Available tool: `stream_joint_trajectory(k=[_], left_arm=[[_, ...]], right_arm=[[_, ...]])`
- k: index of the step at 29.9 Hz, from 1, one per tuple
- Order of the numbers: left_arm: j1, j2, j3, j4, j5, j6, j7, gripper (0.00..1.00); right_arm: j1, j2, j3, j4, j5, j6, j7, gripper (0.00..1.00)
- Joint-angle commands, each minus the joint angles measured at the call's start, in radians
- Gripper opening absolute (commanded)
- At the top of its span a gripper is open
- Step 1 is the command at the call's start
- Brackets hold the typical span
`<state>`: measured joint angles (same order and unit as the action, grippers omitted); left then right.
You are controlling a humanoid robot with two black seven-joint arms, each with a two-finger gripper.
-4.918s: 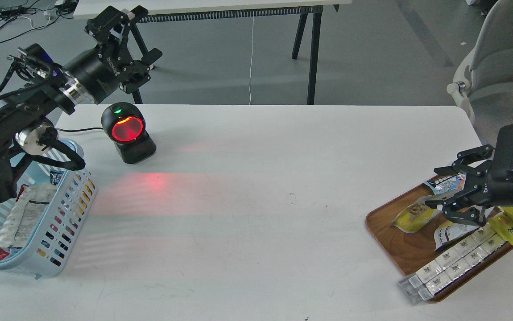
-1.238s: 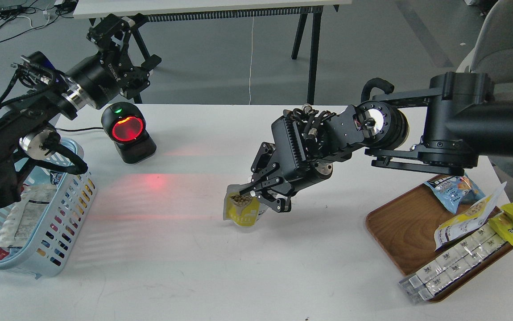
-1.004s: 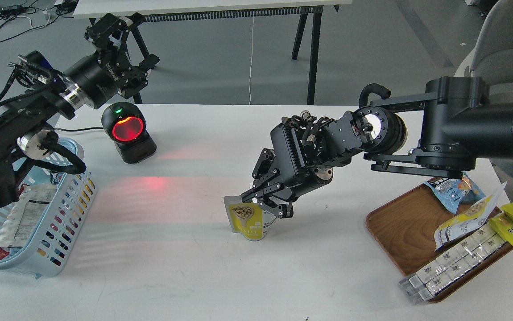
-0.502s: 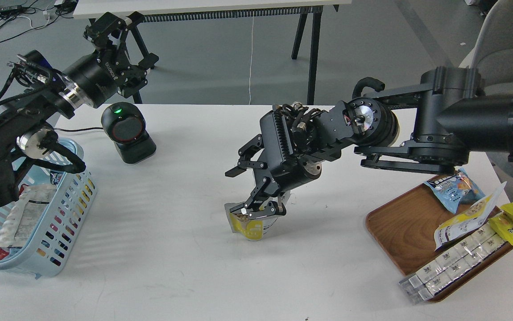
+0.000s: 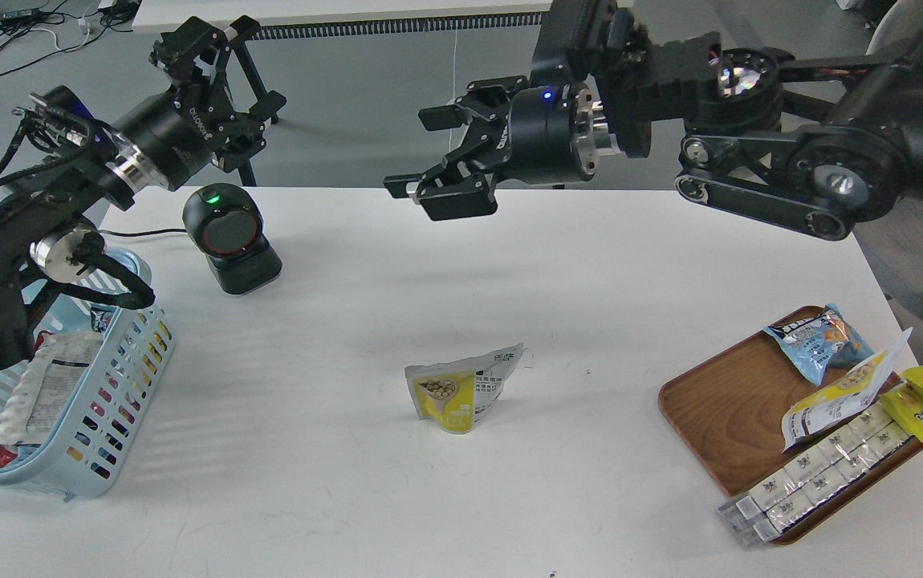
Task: Scan snack and place in basket
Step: 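Open the right gripper, release the packet, and raise the arm away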
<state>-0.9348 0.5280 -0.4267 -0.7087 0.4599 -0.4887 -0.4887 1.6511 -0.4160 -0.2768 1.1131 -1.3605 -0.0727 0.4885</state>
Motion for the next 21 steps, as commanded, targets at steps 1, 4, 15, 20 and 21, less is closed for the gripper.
stream_joint_trajectory(k=[1,4,15,20,21], left_arm=[[-0.002,0.000,-0.001,0.000,0.000,0.000,0.000,1.00],[-0.004,-0.002,-0.003,0.000,0.000,0.000,0.000,1.00],[-0.113,0.010,0.000,-0.055,0.002,0.000,0.000,1.00],[-0.234,0.049,0.023,-0.169,0.006,0.000,0.000,1.00],[-0.269,0.046,0.048,-0.173,0.006,0.000,0.000,1.00]], right_arm=[[-0.013,-0.085,0.019,0.004,0.050,-0.009,0.000,0.96],[-0.030,-0.153,0.056,0.007,0.124,-0.010,0.000,0.96],[-0.234,-0.339,0.312,0.017,0.751,-0.012,0.000,0.96],[-0.296,-0.409,0.379,0.020,0.898,-0.010,0.000,0.96],[-0.303,-0.421,0.390,0.022,0.925,-0.010,0.000,0.96]])
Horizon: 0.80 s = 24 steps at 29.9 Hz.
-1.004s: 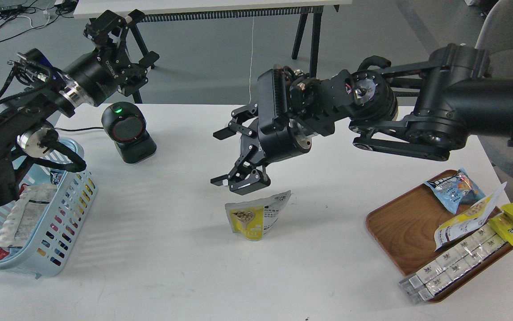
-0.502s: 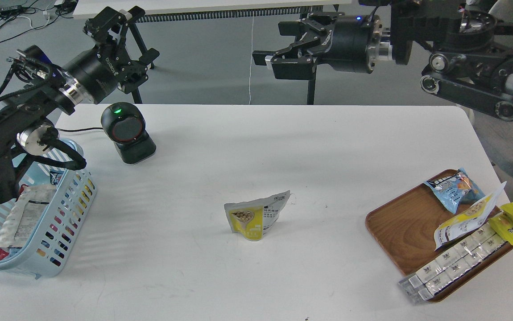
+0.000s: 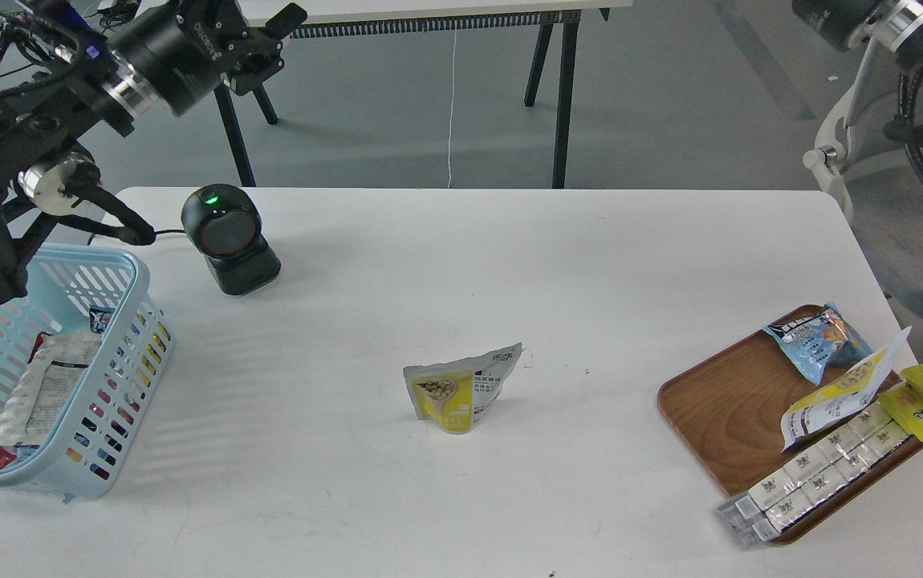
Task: Scan snack and place in basket
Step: 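Open the right gripper, release the packet, and raise the arm away, then reach the left gripper down to the yellow packet on the table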
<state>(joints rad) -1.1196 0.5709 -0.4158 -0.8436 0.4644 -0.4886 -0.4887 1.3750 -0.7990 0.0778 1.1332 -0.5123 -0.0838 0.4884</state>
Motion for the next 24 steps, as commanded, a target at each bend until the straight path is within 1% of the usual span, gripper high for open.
stream_joint_trajectory(k=[1,5,9,12,14,17,20,22,24], left_arm=[[-0.124,0.000,0.070,-0.043,0.002,0.000,0.000,1.00],[-0.284,-0.061,0.196,-0.054,0.000,0.000,0.000,1.00],[-0.376,-0.107,0.282,-0.120,0.019,0.000,0.000,1.00],[-0.483,-0.147,0.417,-0.182,0.161,0.000,0.000,1.00],[-0.526,-0.181,0.507,-0.219,0.267,0.000,0.000,1.00],[-0.540,-0.227,0.612,-0.236,0.406,0.000,0.000,1.00],[-0.542,-0.250,0.686,-0.268,0.474,0.000,0.000,1.00],[-0.540,-0.255,0.724,-0.305,0.482,0.030,0.000,1.00],[-0.539,-0.256,0.762,-0.337,0.487,0.077,0.000,1.00]], right_arm=[[-0.033,-0.051,0.045,0.003,0.101,0.001,0.000,0.96],[-0.042,-0.097,0.056,0.026,0.210,0.002,0.000,0.96],[-0.048,-0.120,0.056,0.022,0.284,0.001,0.000,0.96],[-0.056,-0.127,0.062,0.013,0.356,-0.001,0.000,0.96],[-0.062,-0.138,0.060,0.011,0.426,-0.001,0.000,0.96],[-0.083,-0.140,0.060,0.013,0.521,0.006,0.000,0.96],[-0.116,-0.140,0.060,0.023,0.575,0.012,0.000,0.96],[-0.140,-0.138,0.062,0.033,0.618,0.025,0.000,0.96],[-0.172,-0.134,0.060,0.045,0.661,0.070,0.000,0.96]])
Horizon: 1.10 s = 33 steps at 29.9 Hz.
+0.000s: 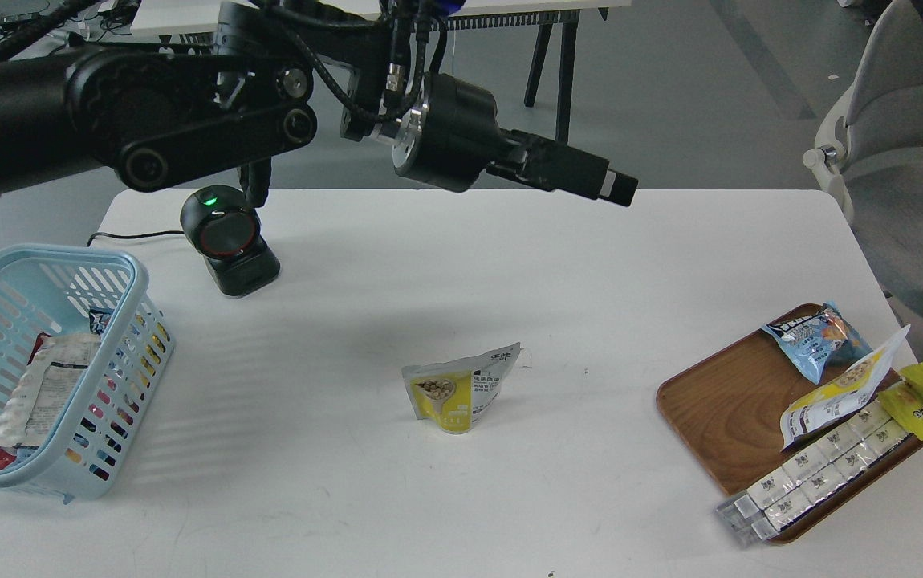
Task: Scan snack and place in basket
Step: 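Reach the left gripper down to the yellow packet on the table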
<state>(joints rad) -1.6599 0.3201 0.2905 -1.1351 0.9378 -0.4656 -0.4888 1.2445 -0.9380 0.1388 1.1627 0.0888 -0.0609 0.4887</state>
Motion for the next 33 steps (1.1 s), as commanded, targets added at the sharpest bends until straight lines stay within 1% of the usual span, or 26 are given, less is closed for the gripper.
stream_joint_trajectory(k=[1,3,5,8,11,14,18,25,28,31,33], left_arm=[[0.003,-0.004,0.076,-0.057,0.025,0.076,0.000,1.00],[0.003,0.005,0.105,-0.089,0.068,0.119,0.000,1.00],[0.005,0.023,0.121,-0.109,0.114,0.143,0.000,1.00],[0.006,0.069,0.156,-0.124,0.174,0.150,0.000,1.00],[0.017,0.105,0.167,-0.175,0.232,0.176,0.000,1.00],[0.049,0.122,0.188,-0.190,0.262,0.212,0.000,1.00],[0.090,0.139,0.190,-0.225,0.286,0.226,0.000,1.00],[0.201,0.136,0.188,-0.216,0.343,0.295,0.000,0.99],[0.265,0.132,0.179,-0.183,0.383,0.327,0.000,0.98],[0.301,0.131,0.179,-0.157,0.414,0.360,0.000,0.93],[0.318,0.131,0.179,-0.143,0.429,0.389,0.000,0.81]], right_arm=[[-0.057,0.008,0.001,0.017,0.071,0.071,0.000,0.96],[-0.077,0.010,0.001,0.018,0.084,0.121,0.000,0.96],[-0.091,0.012,0.001,0.018,0.092,0.139,0.000,0.96],[-0.105,0.016,0.001,0.018,0.092,0.142,0.000,0.96],[-0.111,0.016,0.001,0.018,0.092,0.142,0.000,0.96],[-0.112,0.016,0.001,0.017,0.092,0.144,0.000,0.96],[-0.117,0.016,0.001,0.015,0.092,0.144,0.000,0.96],[-0.126,0.016,0.001,0.017,0.092,0.142,0.000,0.96],[-0.132,0.016,0.005,0.018,0.092,0.144,0.000,0.96],[-0.135,0.015,0.007,0.018,0.092,0.144,0.000,0.96],[-0.135,0.015,0.005,0.020,0.092,0.144,0.000,0.96]])
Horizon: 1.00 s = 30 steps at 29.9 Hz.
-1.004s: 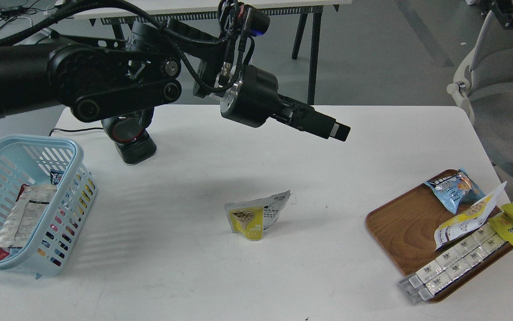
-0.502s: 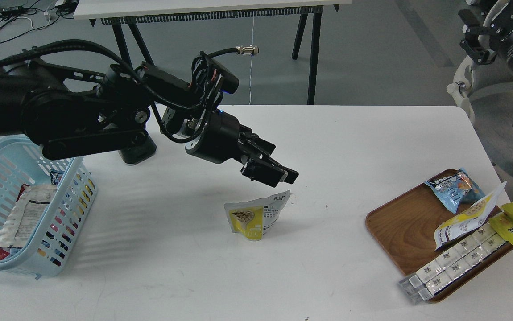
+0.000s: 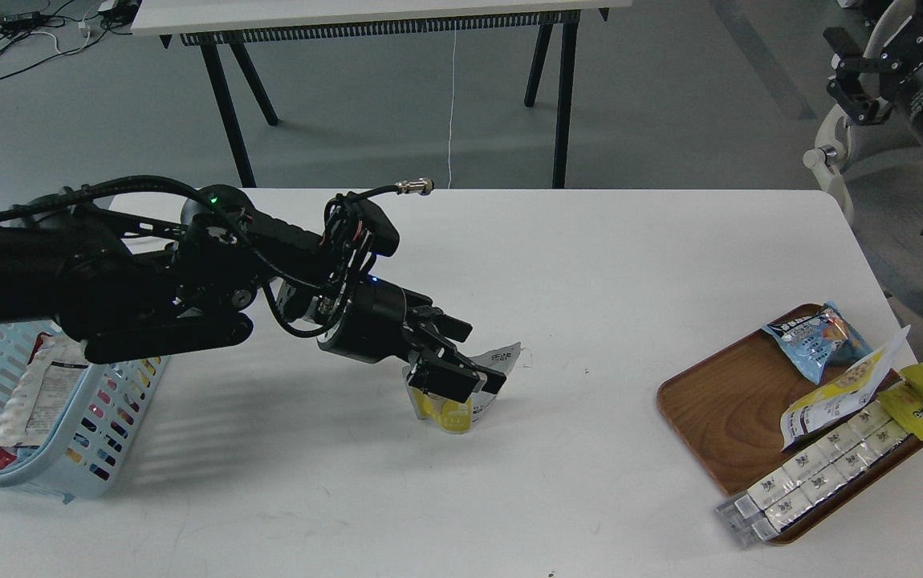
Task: Scan snack and place in basket
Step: 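Reach the left gripper down to the yellow packet on the table, then grasp the yellow packet with the left gripper and lift it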
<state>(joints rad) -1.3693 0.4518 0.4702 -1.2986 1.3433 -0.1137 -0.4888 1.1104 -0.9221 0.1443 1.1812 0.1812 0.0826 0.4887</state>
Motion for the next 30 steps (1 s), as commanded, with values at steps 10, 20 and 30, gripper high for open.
stream_joint_trajectory(k=[10,20,30], left_arm=[[0.078,0.004,0.010,0.061,0.097,0.114,0.000,0.34],[0.079,0.013,0.019,0.065,0.128,0.118,0.000,0.00],[0.065,0.073,-0.001,0.055,0.128,0.040,0.000,0.00]], right_arm=[[-0.006,-0.003,0.001,0.017,0.000,0.002,0.000,0.96],[-0.041,-0.009,0.012,0.014,0.000,0.003,0.000,0.96],[-0.050,-0.008,0.011,0.012,0.000,0.002,0.000,0.96]])
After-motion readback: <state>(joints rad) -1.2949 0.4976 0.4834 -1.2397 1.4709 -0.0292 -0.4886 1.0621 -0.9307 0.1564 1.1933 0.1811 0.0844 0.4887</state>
